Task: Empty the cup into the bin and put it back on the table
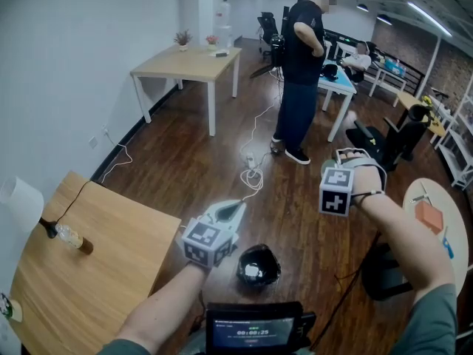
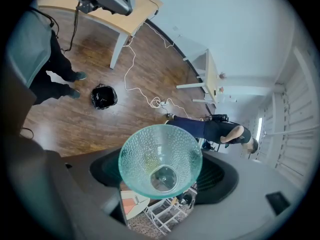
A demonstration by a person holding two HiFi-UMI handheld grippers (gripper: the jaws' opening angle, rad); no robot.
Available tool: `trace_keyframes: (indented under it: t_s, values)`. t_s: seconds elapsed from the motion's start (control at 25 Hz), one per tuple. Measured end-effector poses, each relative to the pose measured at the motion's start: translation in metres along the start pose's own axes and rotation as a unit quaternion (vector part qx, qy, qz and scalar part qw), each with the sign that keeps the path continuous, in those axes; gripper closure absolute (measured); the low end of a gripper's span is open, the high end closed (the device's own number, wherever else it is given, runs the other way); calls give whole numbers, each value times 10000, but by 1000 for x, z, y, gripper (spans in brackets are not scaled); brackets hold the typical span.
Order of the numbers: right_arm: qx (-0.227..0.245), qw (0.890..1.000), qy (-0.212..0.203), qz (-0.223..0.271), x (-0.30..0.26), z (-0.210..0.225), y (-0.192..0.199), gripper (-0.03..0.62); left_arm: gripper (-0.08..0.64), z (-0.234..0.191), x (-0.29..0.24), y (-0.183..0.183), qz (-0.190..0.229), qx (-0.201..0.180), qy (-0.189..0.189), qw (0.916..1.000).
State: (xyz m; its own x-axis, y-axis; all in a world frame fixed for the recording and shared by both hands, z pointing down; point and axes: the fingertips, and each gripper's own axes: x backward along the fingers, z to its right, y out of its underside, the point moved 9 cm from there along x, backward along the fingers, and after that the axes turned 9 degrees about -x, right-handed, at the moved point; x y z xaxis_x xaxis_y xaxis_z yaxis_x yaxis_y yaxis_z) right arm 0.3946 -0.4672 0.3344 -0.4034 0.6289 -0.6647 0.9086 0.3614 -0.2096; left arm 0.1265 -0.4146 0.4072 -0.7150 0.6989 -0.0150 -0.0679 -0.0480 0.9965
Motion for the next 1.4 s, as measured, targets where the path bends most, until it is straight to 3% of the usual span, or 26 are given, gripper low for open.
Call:
trace_keyframes:
  t_s: [0.76,0.92,1.16,1.28,1.4]
  values:
    - [454,9986,159,-216,7,4,-10,193,568,-3,-2,-5,37,-15,89,10000]
    - [467,9984,166,-262,9,5,-8,193,568,-1,-5,-18,508,-206,361,9978]
    - [518,9979,219,-319,11,4,-3,193,568,11,7,-36,1512,-884,443,9836]
    - [606,9970,252,-405,12,3,-3,193,568,14,12,-43,1768,-1179,482,9760]
    - [638,9964,292,-470,15,6,-3,193,568,17,14,-49,1884,-1209,516,9733]
